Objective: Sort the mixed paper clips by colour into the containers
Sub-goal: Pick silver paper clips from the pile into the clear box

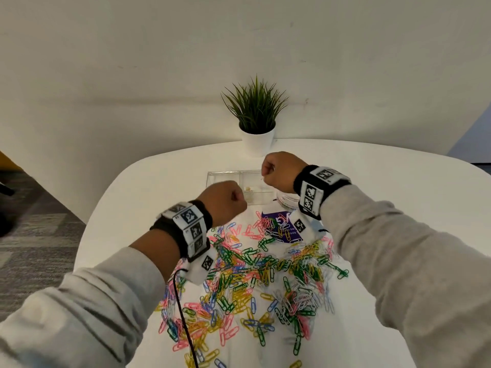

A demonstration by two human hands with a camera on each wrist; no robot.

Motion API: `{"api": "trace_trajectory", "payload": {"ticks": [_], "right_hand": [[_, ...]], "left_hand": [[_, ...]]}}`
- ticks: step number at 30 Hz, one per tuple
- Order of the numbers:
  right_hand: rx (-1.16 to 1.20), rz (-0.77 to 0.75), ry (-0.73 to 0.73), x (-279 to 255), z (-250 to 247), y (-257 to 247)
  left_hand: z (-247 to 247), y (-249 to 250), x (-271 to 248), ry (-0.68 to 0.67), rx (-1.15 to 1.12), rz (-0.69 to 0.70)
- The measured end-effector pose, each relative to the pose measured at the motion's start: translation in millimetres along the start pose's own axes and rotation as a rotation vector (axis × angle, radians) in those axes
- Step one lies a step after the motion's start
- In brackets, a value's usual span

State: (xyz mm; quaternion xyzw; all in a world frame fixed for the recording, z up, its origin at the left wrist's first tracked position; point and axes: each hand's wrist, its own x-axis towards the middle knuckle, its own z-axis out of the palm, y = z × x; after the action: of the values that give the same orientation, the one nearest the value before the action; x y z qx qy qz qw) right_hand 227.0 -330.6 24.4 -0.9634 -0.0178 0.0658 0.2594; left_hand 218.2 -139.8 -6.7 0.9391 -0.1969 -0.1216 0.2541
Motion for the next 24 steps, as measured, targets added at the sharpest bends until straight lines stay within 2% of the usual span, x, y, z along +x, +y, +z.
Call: {"api": "trace_trajectory", "payload": {"ticks": [3,6,9,12,15,19,24], "right_hand": [[-0.091,-0.008,-0.125,8.0,-5.0,-4.1],[-0.039,-0.044,-0.044,-1.0,-24.1,1.0],[0.001,-0.025,0.049,-24.5,-39.7,22.0],[-0.029,0.057,-0.01,-57.2,-41.1,53.7],[-0.155,0.122,-0.131,-81.3,-26.2,85.1],[-0.198,0.147,-0.146,-90.7,1.7,109.0],[-0.169,0.125,-0.111,-89.8,20.1,112.0]], "left_hand": [[-17.6,13.3,25.2,0.044,0.073,0.011],[-24.3,23.1,52.6,0.074,0.154,0.043],[-19.4,30.2,69.4,0.031,0.235,0.059],[-9.8,34.5,75.4,-0.068,0.344,0.084],[-6.0,34.6,68.2,-0.102,0.414,0.127],[5.1,44.2,35.5,0.013,0.333,0.213],[45.3,51.1,6.1,-0.148,0.436,0.288]]}}
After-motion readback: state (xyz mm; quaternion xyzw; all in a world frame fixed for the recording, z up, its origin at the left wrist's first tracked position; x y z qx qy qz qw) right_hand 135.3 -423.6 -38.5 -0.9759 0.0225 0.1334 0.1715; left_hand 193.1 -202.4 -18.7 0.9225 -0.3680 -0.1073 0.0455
